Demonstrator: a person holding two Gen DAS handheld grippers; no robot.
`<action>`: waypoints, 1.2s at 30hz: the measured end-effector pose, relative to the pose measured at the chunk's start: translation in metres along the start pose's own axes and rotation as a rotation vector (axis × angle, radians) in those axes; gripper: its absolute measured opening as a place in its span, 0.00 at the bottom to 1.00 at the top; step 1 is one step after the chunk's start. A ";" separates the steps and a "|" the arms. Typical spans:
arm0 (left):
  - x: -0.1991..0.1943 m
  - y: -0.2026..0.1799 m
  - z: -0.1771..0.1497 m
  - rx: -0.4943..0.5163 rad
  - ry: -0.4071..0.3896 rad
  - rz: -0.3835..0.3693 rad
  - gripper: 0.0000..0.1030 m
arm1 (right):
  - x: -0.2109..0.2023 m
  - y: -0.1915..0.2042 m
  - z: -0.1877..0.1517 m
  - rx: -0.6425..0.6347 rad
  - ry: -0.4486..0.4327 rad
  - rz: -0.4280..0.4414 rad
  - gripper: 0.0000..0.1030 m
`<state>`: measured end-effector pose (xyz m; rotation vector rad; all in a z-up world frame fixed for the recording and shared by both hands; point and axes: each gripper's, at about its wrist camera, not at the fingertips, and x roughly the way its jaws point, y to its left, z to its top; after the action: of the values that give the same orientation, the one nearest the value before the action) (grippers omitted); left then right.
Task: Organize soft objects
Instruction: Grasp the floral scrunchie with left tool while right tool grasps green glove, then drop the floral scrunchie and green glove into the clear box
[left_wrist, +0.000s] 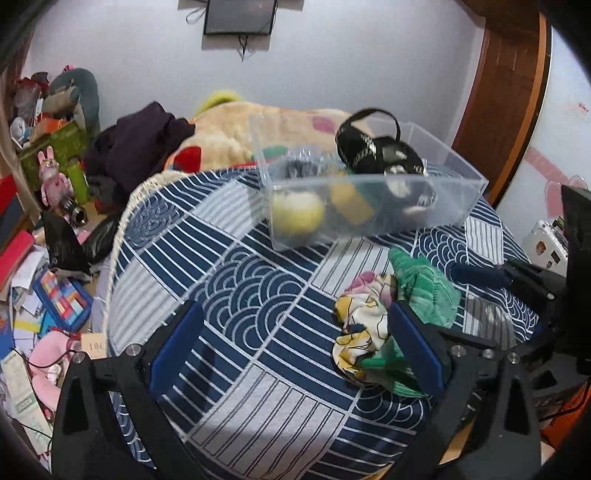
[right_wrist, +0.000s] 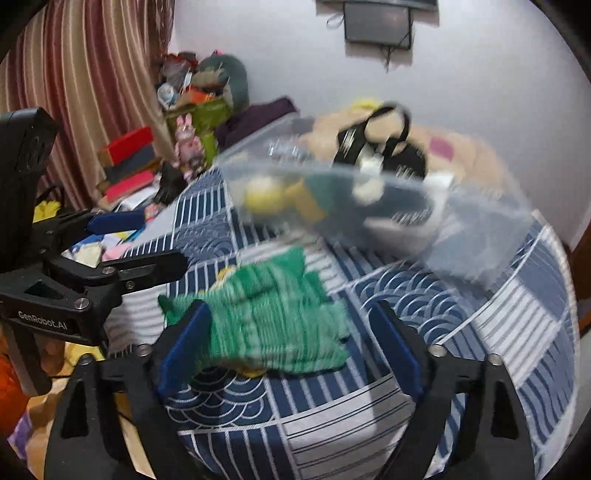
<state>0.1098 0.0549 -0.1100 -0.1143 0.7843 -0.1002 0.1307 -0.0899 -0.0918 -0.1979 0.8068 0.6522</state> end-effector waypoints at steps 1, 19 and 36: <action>0.002 0.000 -0.001 -0.002 0.005 -0.004 0.98 | 0.002 0.000 -0.002 0.000 0.012 0.008 0.66; 0.037 -0.041 -0.008 0.077 0.085 -0.102 0.60 | -0.067 -0.047 -0.025 0.118 -0.124 -0.115 0.29; -0.004 -0.043 0.019 0.074 -0.055 -0.123 0.12 | -0.091 -0.058 -0.007 0.119 -0.220 -0.177 0.29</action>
<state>0.1184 0.0137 -0.0881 -0.0943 0.7170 -0.2418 0.1152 -0.1804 -0.0352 -0.0859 0.6064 0.4487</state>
